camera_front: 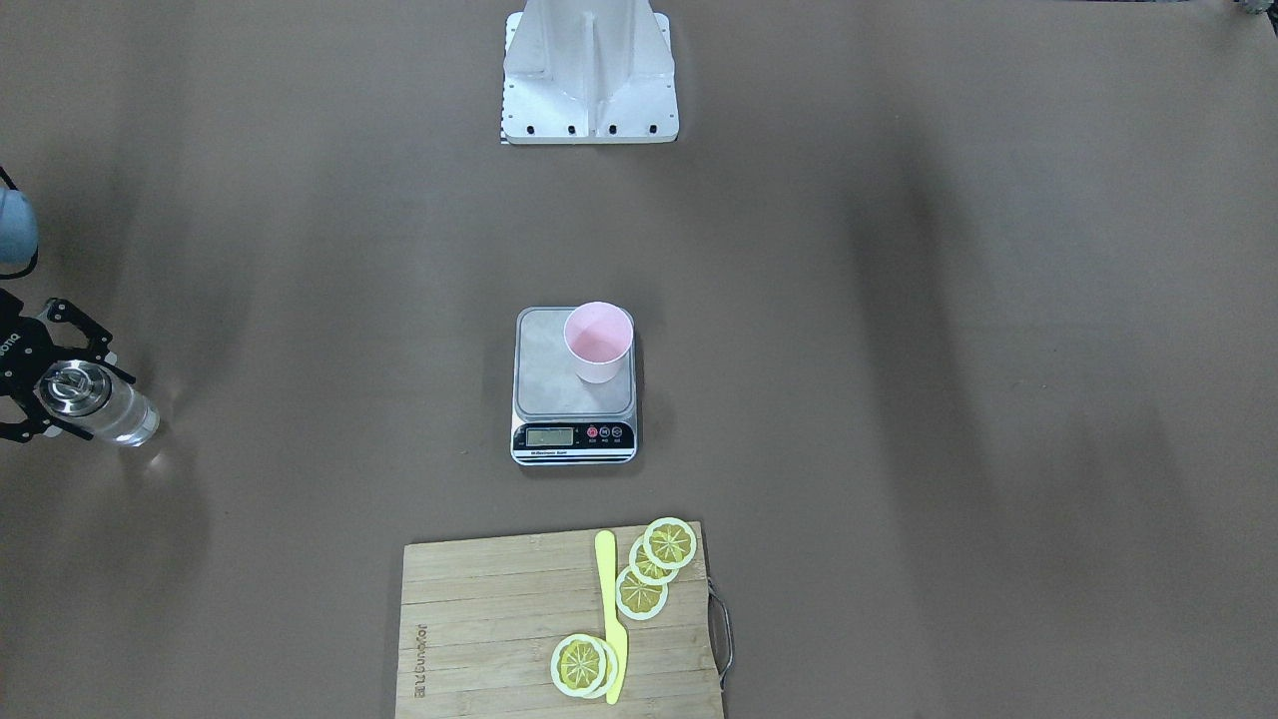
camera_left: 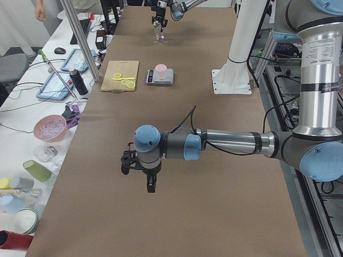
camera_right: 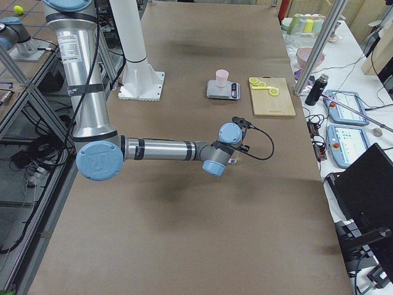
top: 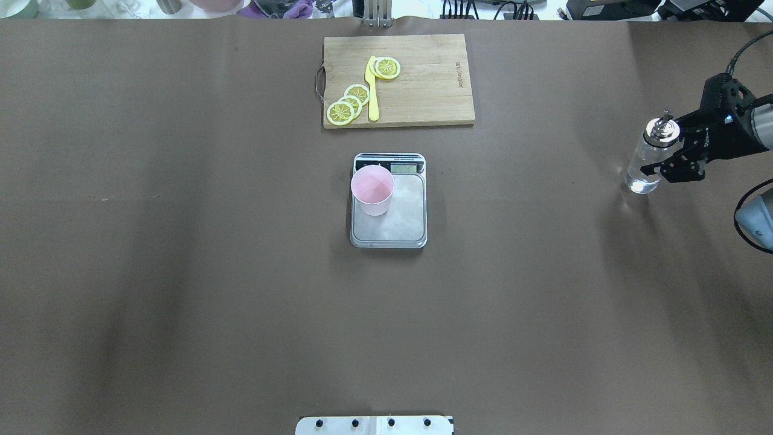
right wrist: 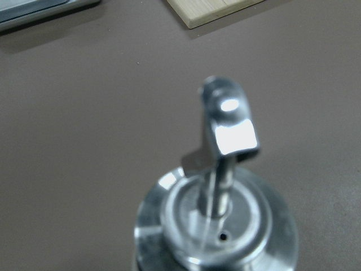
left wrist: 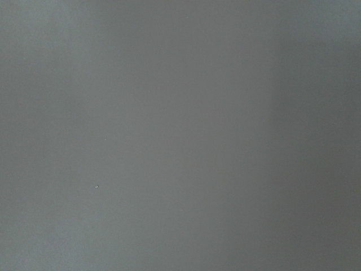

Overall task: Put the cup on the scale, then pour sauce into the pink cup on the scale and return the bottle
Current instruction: 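Lower the glass bottle onto the table beside the scale with the right gripper, then settle the bottle on the table and open the right gripper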

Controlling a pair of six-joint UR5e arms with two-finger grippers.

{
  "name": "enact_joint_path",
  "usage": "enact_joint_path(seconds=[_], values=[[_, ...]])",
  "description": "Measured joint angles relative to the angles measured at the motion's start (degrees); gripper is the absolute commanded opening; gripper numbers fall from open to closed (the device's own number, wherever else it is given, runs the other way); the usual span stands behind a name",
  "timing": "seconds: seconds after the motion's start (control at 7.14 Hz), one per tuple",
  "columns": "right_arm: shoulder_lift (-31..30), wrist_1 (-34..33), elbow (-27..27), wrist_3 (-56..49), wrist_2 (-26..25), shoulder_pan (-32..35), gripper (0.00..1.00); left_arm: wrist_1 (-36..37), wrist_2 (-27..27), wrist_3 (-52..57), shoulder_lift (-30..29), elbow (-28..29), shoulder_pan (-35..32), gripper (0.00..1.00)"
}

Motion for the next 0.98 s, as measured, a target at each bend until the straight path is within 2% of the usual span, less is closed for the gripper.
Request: enact_joint_path(seconds=[0.98], values=[[0.22, 3.83, -3.16, 0.01, 1.26, -0.01, 0.00, -0.97, 0.07, 2.17, -0.21, 0.09, 0.00, 0.98]])
